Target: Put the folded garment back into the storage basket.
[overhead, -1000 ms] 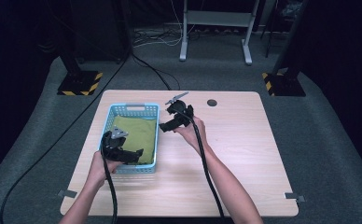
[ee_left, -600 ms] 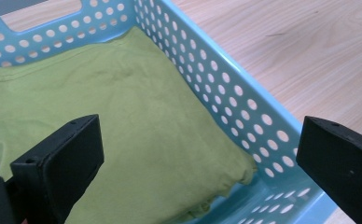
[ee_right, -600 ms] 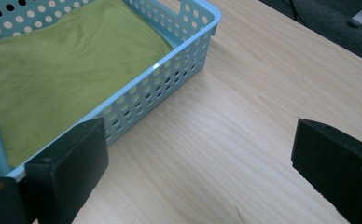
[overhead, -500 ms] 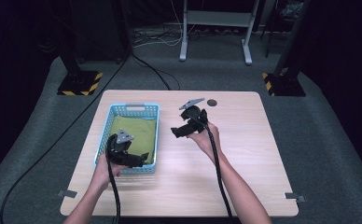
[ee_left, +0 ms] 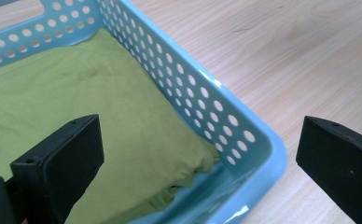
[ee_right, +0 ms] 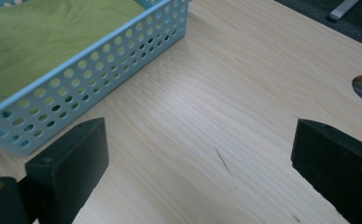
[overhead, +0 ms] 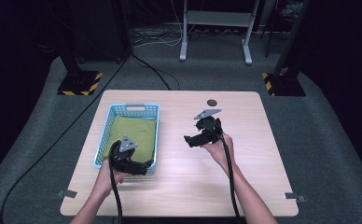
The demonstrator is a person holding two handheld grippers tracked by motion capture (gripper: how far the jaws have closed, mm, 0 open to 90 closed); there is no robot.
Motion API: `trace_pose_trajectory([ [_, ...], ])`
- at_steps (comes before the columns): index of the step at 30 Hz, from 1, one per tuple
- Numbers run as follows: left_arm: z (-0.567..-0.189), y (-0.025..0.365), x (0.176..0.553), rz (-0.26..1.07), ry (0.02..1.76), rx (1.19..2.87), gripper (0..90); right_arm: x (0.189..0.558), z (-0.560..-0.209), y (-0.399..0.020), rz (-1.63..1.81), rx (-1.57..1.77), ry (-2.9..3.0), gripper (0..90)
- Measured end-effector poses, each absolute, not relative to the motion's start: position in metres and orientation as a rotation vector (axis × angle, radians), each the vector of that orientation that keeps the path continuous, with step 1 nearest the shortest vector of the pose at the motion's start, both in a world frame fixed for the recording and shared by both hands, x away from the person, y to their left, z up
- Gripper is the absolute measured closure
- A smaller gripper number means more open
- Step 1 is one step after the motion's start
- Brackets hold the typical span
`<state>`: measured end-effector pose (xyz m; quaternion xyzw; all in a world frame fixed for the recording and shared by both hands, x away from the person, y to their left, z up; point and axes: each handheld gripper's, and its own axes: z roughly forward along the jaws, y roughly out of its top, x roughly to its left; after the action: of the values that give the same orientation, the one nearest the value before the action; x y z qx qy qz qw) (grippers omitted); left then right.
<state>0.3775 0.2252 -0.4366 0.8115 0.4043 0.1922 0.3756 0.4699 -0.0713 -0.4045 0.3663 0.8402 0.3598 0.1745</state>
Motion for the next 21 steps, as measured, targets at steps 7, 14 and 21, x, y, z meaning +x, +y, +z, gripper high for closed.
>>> trace_pose_trajectory([
  [7,-0.440,0.221,0.367,0.469,1.010,2.106,0.5,0.457,-0.411,-0.092,1.009,1.068,2.365,3.3],
  [14,-0.443,0.223,0.355,0.457,1.006,2.096,0.5,0.446,-0.422,-0.115,0.990,1.107,2.347,3.4],
  [21,-0.444,0.224,0.342,0.453,0.989,2.092,0.6,0.435,-0.434,-0.135,0.967,1.152,2.328,3.4],
])
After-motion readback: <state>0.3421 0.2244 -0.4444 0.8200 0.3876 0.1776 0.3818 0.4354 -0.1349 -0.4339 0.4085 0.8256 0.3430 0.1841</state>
